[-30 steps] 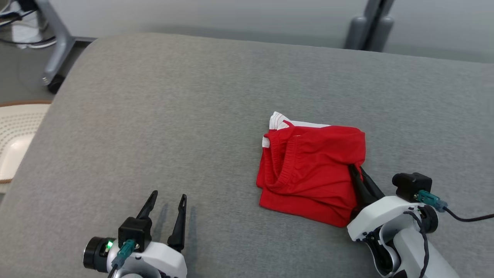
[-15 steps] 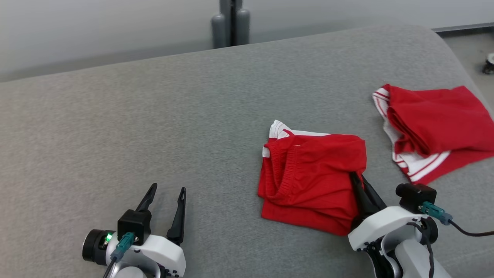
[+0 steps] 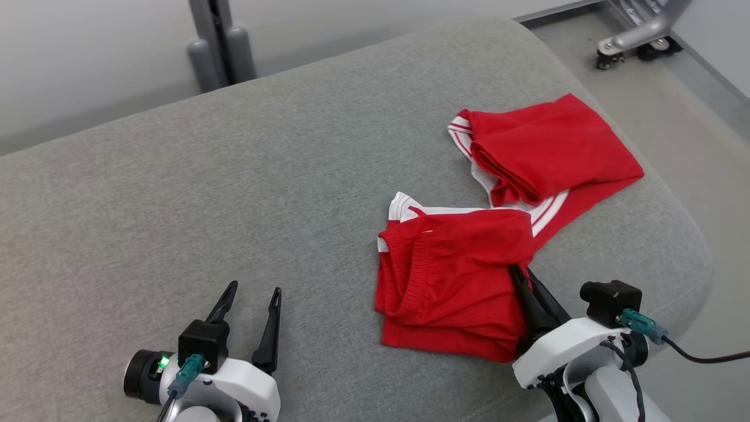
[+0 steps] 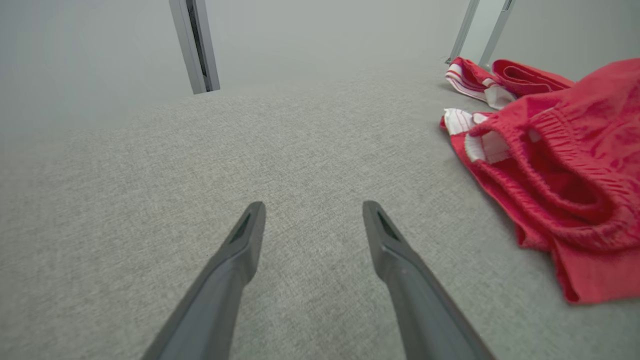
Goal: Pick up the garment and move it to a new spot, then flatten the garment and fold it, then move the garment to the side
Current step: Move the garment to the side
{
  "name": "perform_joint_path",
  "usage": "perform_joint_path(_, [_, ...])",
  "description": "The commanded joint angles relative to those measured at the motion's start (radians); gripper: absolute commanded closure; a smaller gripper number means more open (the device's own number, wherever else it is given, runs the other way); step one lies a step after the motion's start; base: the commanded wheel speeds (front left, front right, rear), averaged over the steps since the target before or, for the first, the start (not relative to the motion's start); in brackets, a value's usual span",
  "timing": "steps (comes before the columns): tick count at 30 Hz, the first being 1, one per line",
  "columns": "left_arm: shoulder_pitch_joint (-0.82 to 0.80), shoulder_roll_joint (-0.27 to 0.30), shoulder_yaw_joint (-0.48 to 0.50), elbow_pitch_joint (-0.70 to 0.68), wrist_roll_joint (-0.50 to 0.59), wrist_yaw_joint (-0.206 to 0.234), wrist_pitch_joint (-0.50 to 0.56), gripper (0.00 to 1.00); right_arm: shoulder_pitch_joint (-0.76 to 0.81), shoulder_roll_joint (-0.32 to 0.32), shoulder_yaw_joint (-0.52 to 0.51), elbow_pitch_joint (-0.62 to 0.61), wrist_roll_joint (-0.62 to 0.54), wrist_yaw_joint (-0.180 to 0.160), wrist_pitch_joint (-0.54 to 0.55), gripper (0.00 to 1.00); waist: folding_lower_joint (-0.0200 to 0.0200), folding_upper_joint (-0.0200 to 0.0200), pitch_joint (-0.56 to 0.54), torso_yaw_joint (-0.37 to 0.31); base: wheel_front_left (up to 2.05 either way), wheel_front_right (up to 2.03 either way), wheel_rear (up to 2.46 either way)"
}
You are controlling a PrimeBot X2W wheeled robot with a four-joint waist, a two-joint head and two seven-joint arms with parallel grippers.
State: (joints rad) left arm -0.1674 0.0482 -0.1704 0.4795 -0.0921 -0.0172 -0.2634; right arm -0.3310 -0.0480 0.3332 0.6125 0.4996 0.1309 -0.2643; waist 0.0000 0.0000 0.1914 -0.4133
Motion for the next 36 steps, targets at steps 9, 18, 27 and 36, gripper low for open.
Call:
perform_joint_path(9, [0.000,0.005,-0.015,0.003,0.008,-0.015,-0.001,0.00,-0.040,-0.006,-0.010,-0.010,-0.072,0.000,0.000,1.00,0.0000,0.0000,0.023,0.014,0.00,0.00,0.00])
perform_joint_path(18, [-0.024,0.005,-0.011,-0.007,0.021,-0.020,-0.001,0.00,-0.190,-0.042,-0.068,0.030,-0.208,0.000,0.000,1.00,0.0000,0.0000,0.072,0.101,0.00,0.00,0.00])
perform_joint_path(27, [-0.035,0.006,-0.002,-0.009,0.031,-0.022,0.000,0.00,-0.339,-0.203,-0.110,0.112,-0.294,0.000,0.000,1.00,0.0000,0.0000,0.109,0.173,0.00,0.00,0.00])
perform_joint_path(36, [-0.053,0.007,0.007,-0.018,0.040,-0.023,0.000,0.00,-0.435,-0.333,-0.239,0.285,-0.378,0.000,0.000,1.00,0.0000,0.0000,0.132,0.229,0.00,0.00,0.00])
